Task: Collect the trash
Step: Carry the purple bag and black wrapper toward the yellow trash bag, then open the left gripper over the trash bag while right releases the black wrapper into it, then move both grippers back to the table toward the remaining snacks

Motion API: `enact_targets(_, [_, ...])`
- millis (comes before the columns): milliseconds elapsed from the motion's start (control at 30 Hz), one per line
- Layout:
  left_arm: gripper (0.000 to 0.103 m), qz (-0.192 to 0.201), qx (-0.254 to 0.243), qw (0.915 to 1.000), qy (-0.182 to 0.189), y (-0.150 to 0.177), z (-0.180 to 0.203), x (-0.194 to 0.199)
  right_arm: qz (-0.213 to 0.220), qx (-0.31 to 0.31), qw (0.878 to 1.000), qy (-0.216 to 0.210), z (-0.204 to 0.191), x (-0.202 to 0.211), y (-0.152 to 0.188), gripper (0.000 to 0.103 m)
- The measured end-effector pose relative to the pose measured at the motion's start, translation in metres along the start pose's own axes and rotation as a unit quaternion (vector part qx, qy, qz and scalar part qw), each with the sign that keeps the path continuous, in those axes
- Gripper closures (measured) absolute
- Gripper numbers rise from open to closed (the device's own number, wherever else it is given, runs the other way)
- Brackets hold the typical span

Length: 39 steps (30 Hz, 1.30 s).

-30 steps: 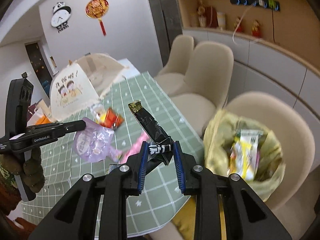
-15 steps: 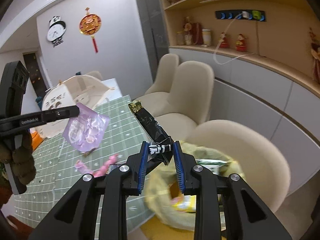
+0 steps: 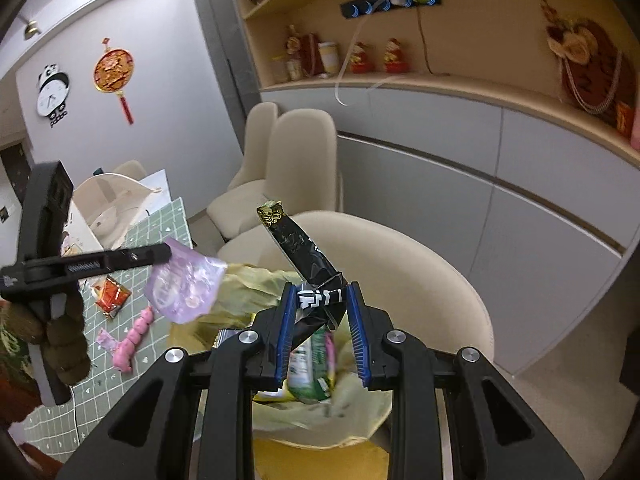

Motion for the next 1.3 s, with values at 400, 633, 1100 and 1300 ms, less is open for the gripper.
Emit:
enact_targets(400, [0.069,0.005,0.011,0.9986,-0.051,0.016,-0.027,0.005,-0.03,0.009,0.999,-0.011,-0.009,-0.036,0.007,0.077])
enact_targets(633, [0.064,0.017,0.053,0.9922,-0.111,0.045,-0.079,0.053,-0.066,0.031,0.996,-0.047,-0.055,-0.077,0.017,0.077])
enact_targets(1100, [0.064,0.023,0.151,0.9719,-0.18,0.119,-0.183,0.137,-0.119,0.031,0.992,0.037,-0.063,-0.131,0.049,0.076])
enact_targets(1300, [0.064,0.004,0.171,0.9682,-0.182,0.144,-0.21,0.144,-0.131,0.005,0.988,0.077,-0.047,-0.13,0.07,0.063])
Point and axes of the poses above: each gripper's, at about its wrist camera, not at the fingertips, and x roughly against the way its jaws point, z to its right, y to its underside, the point moved 6 cm from there along -x, roughly the way its jaws point, and after that the axes turned 4 degrees about -z, right-handed, at the moved point
